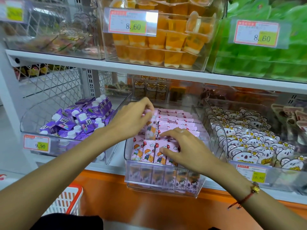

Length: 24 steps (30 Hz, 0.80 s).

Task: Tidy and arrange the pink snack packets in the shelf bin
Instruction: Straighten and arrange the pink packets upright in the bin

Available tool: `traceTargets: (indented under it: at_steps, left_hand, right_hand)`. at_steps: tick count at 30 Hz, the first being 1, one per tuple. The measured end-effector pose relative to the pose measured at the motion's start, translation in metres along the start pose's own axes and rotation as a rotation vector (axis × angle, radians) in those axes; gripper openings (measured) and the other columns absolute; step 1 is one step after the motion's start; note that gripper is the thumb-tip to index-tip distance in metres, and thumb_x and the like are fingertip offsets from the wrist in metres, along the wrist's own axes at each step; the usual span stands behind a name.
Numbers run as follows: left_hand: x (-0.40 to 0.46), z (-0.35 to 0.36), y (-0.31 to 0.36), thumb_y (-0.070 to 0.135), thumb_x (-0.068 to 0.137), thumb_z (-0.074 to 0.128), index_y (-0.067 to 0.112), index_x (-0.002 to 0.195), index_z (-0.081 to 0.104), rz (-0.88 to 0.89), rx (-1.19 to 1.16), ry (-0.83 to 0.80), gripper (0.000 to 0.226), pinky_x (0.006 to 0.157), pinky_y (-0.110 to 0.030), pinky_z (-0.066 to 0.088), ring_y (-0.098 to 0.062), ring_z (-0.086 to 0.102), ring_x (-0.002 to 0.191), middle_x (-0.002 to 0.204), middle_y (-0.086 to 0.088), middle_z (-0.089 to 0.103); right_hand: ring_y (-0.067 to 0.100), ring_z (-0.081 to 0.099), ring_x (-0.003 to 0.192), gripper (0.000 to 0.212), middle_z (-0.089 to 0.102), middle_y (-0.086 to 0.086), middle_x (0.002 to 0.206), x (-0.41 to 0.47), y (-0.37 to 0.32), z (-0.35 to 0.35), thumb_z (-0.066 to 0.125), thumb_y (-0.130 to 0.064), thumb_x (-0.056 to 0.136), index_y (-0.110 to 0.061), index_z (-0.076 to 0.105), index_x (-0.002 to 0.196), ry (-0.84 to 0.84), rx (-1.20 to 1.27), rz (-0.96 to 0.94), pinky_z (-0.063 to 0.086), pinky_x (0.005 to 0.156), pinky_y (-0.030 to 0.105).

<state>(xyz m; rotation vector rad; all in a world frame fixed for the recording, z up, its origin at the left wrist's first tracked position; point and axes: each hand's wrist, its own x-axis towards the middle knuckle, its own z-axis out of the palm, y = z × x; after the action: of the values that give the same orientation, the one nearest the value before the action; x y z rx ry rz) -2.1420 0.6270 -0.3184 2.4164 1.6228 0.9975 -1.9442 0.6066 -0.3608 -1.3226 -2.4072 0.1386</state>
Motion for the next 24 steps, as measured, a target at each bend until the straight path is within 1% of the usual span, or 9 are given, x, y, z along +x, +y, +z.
traceTargets:
  at_steps: [4,6,9,11,14,16,20,22,24]
  left_hand:
    - [-0.014,-0.007,0.009,0.025,0.097,0.053,0.02,0.096,0.054,-0.09,-0.407,0.354,0.006,0.076,-0.046,0.052,-0.026,0.065,0.084,0.089,-0.003,0.067]
    - [-0.019,-0.009,0.013,0.025,0.096,0.055,0.021,0.093,0.054,-0.101,-0.512,0.496,0.005,0.072,-0.039,0.052,-0.022,0.064,0.082,0.085,0.003,0.065]
    - [-0.027,-0.012,0.02,0.02,0.096,0.056,0.017,0.094,0.054,-0.083,-0.635,0.602,0.005,0.072,-0.017,0.048,0.0,0.061,0.08,0.085,0.012,0.063]
    - [-0.03,-0.01,0.025,0.017,0.096,0.057,0.014,0.094,0.055,-0.077,-0.685,0.602,0.004,0.072,-0.014,0.048,0.004,0.061,0.079,0.085,0.01,0.064]
    - [-0.034,-0.001,0.032,0.017,0.094,0.059,0.014,0.093,0.058,-0.084,-0.766,0.533,0.003,0.07,-0.014,0.049,0.001,0.062,0.076,0.084,0.008,0.066]
    - [-0.035,0.003,0.035,0.015,0.092,0.062,0.017,0.09,0.061,-0.092,-0.819,0.49,0.004,0.073,-0.017,0.049,-0.002,0.061,0.076,0.084,0.008,0.067]
    - [-0.035,0.009,0.033,0.016,0.093,0.059,0.026,0.098,0.062,-0.148,-0.923,0.374,0.012,0.091,-0.033,0.054,-0.007,0.066,0.097,0.102,0.003,0.069]
    - [-0.035,0.012,0.031,0.013,0.093,0.058,0.028,0.102,0.059,-0.144,-0.913,0.338,0.017,0.093,-0.03,0.051,-0.005,0.064,0.103,0.109,0.005,0.067]
    - [-0.037,0.015,0.03,0.005,0.091,0.059,0.03,0.102,0.058,-0.121,-0.838,0.277,0.028,0.088,-0.019,0.05,0.0,0.061,0.103,0.11,0.011,0.065]
  right_hand:
    - [0.015,0.046,0.112,0.048,0.056,-0.005,0.119,0.0,0.0,-0.001,0.056,-0.052,0.089,-0.033,0.048,0.131,-0.001,0.02,0.008,0.043,0.083,0.031]
    - [0.015,0.047,0.112,0.051,0.056,-0.005,0.12,0.0,0.002,-0.001,0.057,-0.053,0.088,-0.033,0.046,0.133,-0.009,0.022,0.008,0.044,0.083,0.032]
    - [0.012,0.046,0.118,0.07,0.052,-0.007,0.131,0.0,-0.001,-0.004,0.055,-0.065,0.081,-0.033,0.037,0.14,-0.025,0.066,0.039,0.045,0.09,0.031]
    - [0.008,0.043,0.123,0.082,0.047,-0.01,0.137,0.001,-0.008,-0.009,0.048,-0.074,0.073,-0.033,0.033,0.142,0.057,0.172,0.056,0.041,0.097,0.03]
    - [-0.003,0.043,0.119,0.072,0.049,-0.019,0.131,0.004,-0.022,-0.015,0.045,-0.073,0.074,-0.038,0.041,0.136,0.191,0.426,0.022,0.035,0.097,0.016]
    - [-0.004,0.047,0.113,0.054,0.054,-0.02,0.122,0.005,-0.03,-0.016,0.051,-0.062,0.081,-0.038,0.049,0.129,0.2,0.497,0.01,0.037,0.092,0.011]
    - [0.01,0.062,0.091,0.029,0.066,-0.006,0.1,0.01,-0.033,-0.017,0.065,-0.03,0.087,-0.022,0.061,0.114,0.179,0.752,0.141,0.052,0.078,0.02]
    - [0.004,0.066,0.079,0.02,0.07,-0.011,0.083,0.01,-0.03,-0.018,0.066,-0.027,0.087,-0.019,0.064,0.105,0.164,0.978,0.266,0.051,0.067,0.013]
    - [-0.001,0.068,0.074,0.022,0.072,-0.014,0.078,0.01,-0.027,-0.019,0.066,-0.028,0.087,-0.016,0.065,0.105,0.152,1.115,0.348,0.05,0.061,0.011]
